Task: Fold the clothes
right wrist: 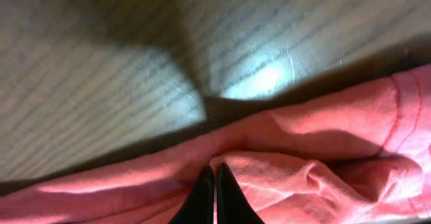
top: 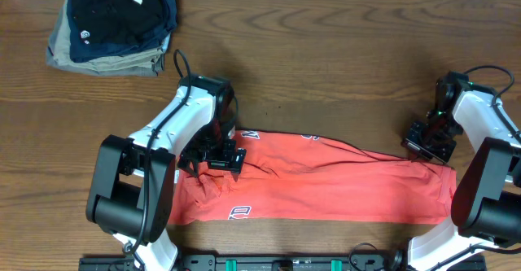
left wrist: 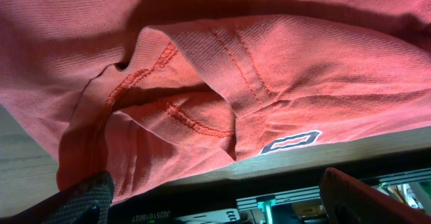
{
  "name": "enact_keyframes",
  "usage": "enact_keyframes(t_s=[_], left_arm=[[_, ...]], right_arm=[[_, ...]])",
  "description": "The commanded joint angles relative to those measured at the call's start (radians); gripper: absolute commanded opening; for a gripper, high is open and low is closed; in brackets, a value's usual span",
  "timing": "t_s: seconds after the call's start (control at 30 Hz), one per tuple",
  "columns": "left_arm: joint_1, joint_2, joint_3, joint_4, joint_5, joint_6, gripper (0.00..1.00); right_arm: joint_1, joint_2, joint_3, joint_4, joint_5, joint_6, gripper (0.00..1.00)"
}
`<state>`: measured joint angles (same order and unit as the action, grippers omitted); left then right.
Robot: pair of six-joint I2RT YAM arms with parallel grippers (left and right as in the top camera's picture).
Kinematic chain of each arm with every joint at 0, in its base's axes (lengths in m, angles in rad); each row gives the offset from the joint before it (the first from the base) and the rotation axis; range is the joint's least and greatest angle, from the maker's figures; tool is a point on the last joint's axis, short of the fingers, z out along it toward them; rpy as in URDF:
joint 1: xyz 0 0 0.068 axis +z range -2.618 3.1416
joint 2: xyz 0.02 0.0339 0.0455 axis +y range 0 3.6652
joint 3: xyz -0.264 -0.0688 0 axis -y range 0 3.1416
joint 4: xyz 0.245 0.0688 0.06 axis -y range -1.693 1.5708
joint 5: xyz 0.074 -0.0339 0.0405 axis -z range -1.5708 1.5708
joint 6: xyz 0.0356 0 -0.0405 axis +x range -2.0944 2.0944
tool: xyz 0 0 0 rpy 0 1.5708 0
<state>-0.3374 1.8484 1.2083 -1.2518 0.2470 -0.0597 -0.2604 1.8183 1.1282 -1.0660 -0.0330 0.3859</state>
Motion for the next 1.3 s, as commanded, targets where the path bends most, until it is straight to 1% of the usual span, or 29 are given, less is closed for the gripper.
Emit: enact_keyframes(t_s=[0.0,0.17,0.3,0.47,0.83,0.93,1.03,1.07,1.1,1.13,1.17,1.2,1.27], left_arm=[[0.0,-0.021,-0.002,-0.003,-0.013,-0.005,0.98],[0.0,-0.021,-0.002,-0.003,-0.013,-0.005,0.98],[0.0,-0.021,-0.002,0.0,-0.013,-0.005,0.98],[0.0,-0.021,-0.002,0.001,-0.013,-0.005,0.98],[0.0,-0.021,-0.002,0.007,-0.013,-0.005,0.98],[0.0,-0.021,-0.002,0.007,-0.013,-0.005,0.98],[0.0,-0.021,-0.002,0.007,-0.013,-0.005,0.98],[0.0,-0.021,-0.002,0.007,-0.013,-0.005,0.98],[0.0,-0.021,-0.002,0.007,-0.013,-0.005,0.98],[0.0,-0.021,-0.002,0.007,-0.013,-0.005,0.98],[0.0,-0.021,-0.002,0.007,-0.013,-0.005,0.98],[0.0,-0.021,-0.002,0.007,-0.013,-0.005,0.98],[0.0,-0.021,-0.002,0.007,-0.013,-0.005,0.98]], right_arm=[[-0.003,-0.014,0.024,0.008,0.007,0.002,0.01],[-0.021,-0.014,0.116,-0.015,0.007,-0.01,0.01],[-0.023,-0.014,0.195,-0.057,0.01,-0.051,0.01],[-0.022,-0.015,0.264,-0.17,0.022,-0.05,0.01],[-0.015,-0.017,0.247,-0.434,0.029,-0.051,0.01],[-0.001,-0.018,0.233,-0.513,0.027,-0.051,0.07],[0.029,-0.018,0.216,-0.55,0.026,-0.05,0.09],[0.043,-0.018,0.208,-0.55,0.026,-0.05,0.11],[0.056,-0.018,0.2,-0.547,0.026,-0.048,0.15],[0.076,-0.018,0.19,-0.539,0.031,-0.036,0.27],[0.09,-0.018,0.18,-0.531,0.034,-0.029,0.62],[0.105,-0.018,0.171,-0.524,0.04,-0.023,0.99],[0.134,-0.017,0.16,-0.512,0.051,-0.018,0.99]])
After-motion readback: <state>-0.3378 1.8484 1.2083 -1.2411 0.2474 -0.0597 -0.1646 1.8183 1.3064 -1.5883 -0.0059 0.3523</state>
